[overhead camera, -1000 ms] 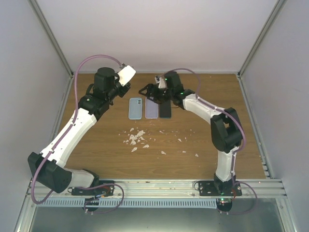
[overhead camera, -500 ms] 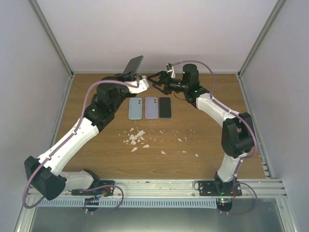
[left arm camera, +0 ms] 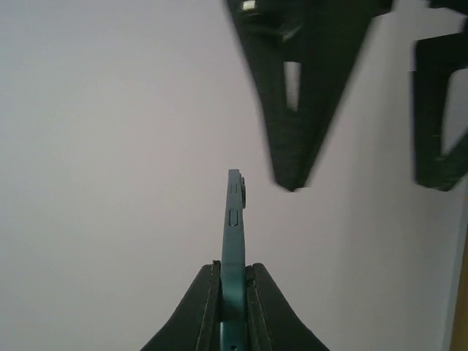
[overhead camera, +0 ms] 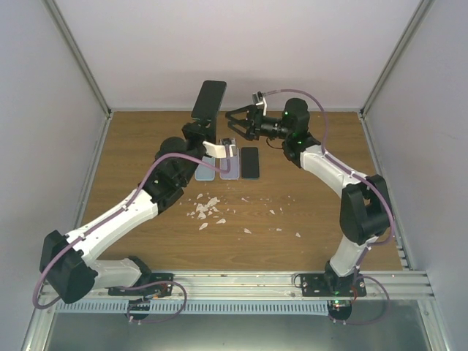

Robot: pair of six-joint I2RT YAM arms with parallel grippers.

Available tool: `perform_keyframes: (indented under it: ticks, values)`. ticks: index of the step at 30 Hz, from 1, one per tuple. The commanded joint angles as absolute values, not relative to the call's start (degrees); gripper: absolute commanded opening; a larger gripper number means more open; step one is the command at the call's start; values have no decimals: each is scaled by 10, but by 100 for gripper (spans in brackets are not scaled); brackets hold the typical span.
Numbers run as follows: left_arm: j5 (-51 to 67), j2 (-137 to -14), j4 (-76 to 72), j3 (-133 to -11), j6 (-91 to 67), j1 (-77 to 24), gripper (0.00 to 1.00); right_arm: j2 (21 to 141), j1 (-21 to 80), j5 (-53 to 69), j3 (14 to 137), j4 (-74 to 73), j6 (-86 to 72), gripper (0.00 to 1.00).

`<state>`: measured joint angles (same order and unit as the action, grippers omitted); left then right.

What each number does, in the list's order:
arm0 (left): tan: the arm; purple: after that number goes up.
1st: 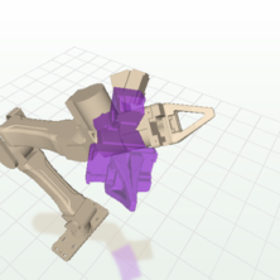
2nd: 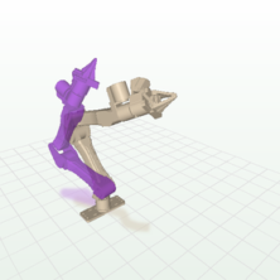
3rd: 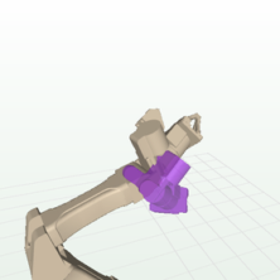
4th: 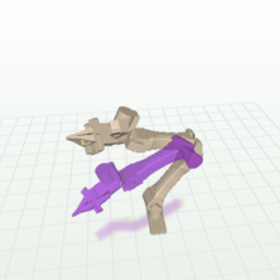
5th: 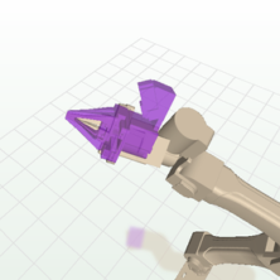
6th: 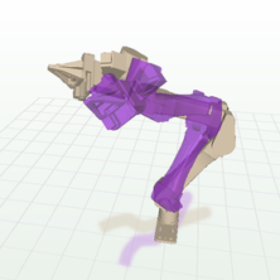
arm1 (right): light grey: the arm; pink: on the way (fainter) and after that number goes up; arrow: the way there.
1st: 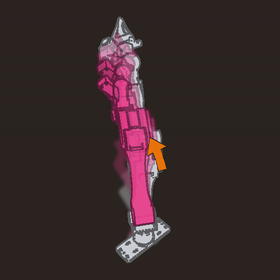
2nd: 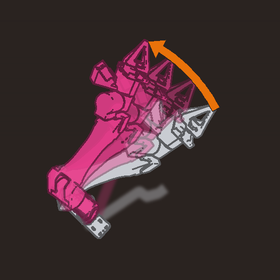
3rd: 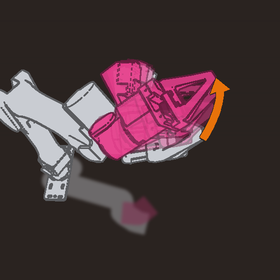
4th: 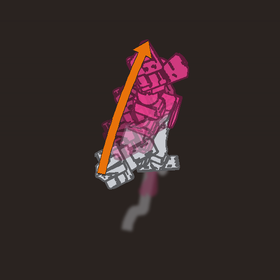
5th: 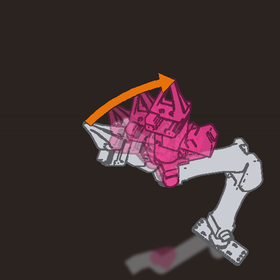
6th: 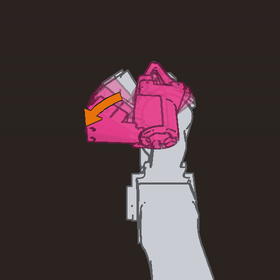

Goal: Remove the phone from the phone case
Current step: Place the phone at the center of the board.

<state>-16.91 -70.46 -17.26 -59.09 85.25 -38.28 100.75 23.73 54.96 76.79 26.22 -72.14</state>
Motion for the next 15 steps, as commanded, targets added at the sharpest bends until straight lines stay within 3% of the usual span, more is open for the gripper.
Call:
perform_keyframes:
  ticks: [1, 15]
  values:
    - [-197, -689, -305, -578, 929, -404, 0, 988, 233, 566, 766, 329, -761, 85]
    - [-245, -733, -312, -587, 951, -425, 0, 983, 234, 552, 779, 308, -758, 73]
